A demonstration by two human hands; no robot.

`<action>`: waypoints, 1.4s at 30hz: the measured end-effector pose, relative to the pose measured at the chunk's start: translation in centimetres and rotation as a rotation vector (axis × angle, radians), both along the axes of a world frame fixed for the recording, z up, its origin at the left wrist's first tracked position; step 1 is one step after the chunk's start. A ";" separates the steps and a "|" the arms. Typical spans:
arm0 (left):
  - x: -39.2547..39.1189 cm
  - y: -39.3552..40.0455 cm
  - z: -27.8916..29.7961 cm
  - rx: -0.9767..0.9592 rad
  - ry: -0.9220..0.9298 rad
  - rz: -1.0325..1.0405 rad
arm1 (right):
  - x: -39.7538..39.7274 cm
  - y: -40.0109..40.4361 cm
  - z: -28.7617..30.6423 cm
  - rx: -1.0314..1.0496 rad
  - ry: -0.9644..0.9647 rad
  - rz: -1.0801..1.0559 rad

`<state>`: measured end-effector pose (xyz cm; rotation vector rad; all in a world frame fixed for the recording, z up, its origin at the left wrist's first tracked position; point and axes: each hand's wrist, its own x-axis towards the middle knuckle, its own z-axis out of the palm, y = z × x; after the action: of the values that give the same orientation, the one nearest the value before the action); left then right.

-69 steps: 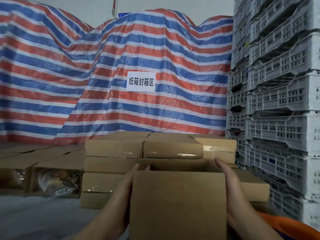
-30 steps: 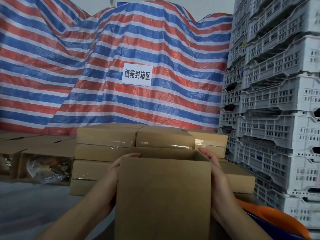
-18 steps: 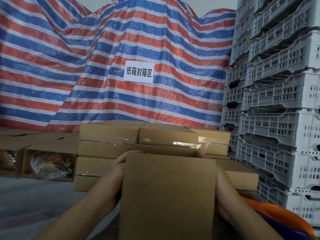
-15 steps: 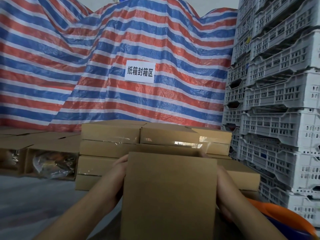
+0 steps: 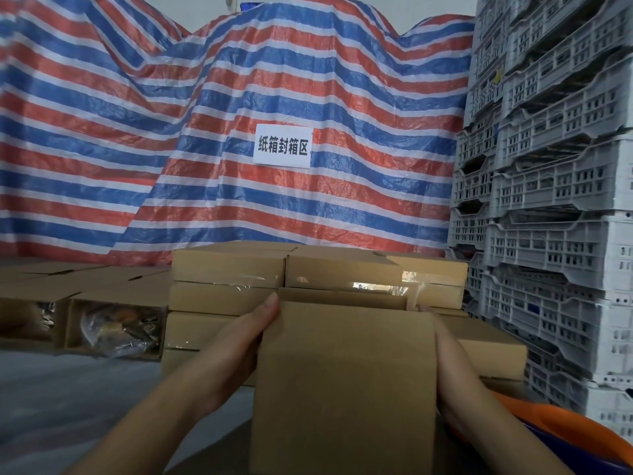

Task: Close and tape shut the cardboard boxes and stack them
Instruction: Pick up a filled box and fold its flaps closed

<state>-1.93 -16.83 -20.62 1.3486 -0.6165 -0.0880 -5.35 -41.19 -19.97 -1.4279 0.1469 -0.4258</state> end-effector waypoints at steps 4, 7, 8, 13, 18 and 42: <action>0.5 0.0 -0.3 0.036 0.026 0.086 | 0.6 -0.7 -0.5 -0.002 -0.030 0.052; 0.6 -0.2 -0.3 0.063 0.054 0.168 | 0.7 -0.8 -0.5 -0.059 -0.086 0.078; 0.7 -0.2 -0.4 0.061 0.070 0.175 | 0.9 -0.9 -0.5 -0.058 -0.097 0.098; 0.9 -0.3 -0.5 0.061 0.134 0.196 | 1.0 -1.6 -0.7 -0.152 -0.092 0.163; 0.7 -0.4 -0.5 0.030 0.146 0.166 | 0.2 -2.3 -0.5 -0.316 -0.046 0.257; 0.3 0.9 0.6 0.205 -0.261 0.374 | 0.4 -2.0 -0.9 -0.221 -0.165 0.199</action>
<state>-1.63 -15.96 -20.05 1.6692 -0.5733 0.3403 -4.96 -43.18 -20.85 -1.5991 -0.1794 -0.4026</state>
